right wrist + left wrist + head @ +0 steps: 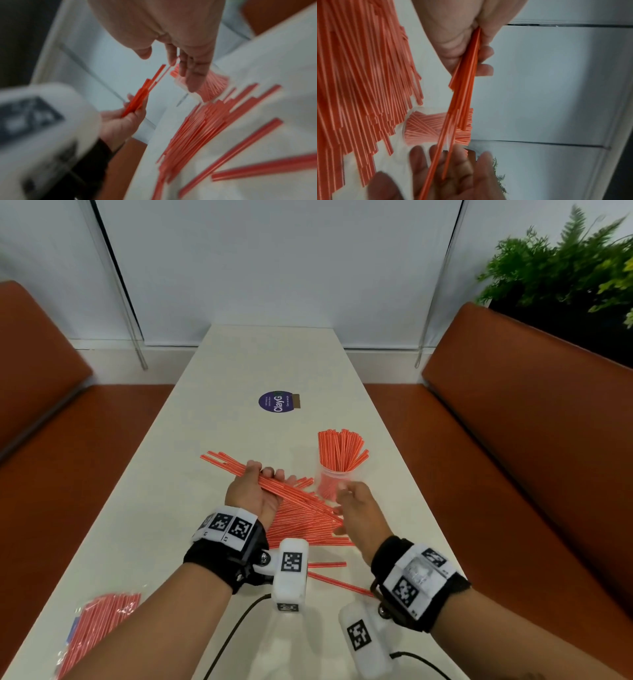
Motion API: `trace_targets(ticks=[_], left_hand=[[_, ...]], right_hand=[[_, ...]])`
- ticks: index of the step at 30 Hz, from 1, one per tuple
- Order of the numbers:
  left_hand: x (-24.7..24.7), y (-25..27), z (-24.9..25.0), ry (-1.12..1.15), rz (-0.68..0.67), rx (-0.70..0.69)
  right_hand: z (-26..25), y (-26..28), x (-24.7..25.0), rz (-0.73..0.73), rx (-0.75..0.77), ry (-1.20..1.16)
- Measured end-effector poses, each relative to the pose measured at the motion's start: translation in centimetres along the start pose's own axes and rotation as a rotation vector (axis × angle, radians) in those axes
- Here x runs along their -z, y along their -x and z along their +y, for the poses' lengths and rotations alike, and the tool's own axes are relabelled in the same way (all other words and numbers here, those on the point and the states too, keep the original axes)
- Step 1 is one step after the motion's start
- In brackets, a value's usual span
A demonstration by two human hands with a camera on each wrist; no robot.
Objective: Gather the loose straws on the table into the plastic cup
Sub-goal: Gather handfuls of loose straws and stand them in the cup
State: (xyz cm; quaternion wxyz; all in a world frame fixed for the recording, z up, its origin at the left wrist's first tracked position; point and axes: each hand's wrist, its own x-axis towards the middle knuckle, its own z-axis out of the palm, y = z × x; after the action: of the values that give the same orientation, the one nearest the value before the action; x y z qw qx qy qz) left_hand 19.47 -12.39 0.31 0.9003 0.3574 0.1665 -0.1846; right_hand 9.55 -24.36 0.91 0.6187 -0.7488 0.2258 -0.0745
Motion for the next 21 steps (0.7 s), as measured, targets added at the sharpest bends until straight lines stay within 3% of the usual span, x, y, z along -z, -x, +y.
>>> trace_targets(ticks=[2, 4, 9, 15, 18, 19, 21], left_hand=[[-0.6, 0.4, -0.1, -0.011, -0.011, -0.061], [-1.2, 0.8, -0.5, -0.026, -0.036, -0.094], [-1.9, 2.0, -2.8, -0.105, -0.091, -0.072], [-1.8, 2.2, -2.3, -0.104, -0.133, -0.109], [-1.8, 2.4, -3.3, -0.209, -0.148, -0.107], [-1.7, 2.4, -3.7, -0.258, -0.152, -0.104], [-1.4, 2.2, -4.0, -0.344, -0.194, -0.094]], right_hand=[[0.1, -0.3, 0.8, -0.074, -0.305, -0.299], [0.3, -0.8, 1.1, -0.155, -0.41, -0.486], [0.1, -1.8, 0.1, -0.256, -0.367, -0.591], [1.1, -1.0, 0.2, -0.292, -0.371, -0.481], [0.0, -0.4, -0.4, -0.362, -0.33, -0.552], [-0.5, -0.3, -0.8, -0.384, -0.314, -0.533], [-2.1, 0.3, -1.0, -0.369, -0.204, -0.2]])
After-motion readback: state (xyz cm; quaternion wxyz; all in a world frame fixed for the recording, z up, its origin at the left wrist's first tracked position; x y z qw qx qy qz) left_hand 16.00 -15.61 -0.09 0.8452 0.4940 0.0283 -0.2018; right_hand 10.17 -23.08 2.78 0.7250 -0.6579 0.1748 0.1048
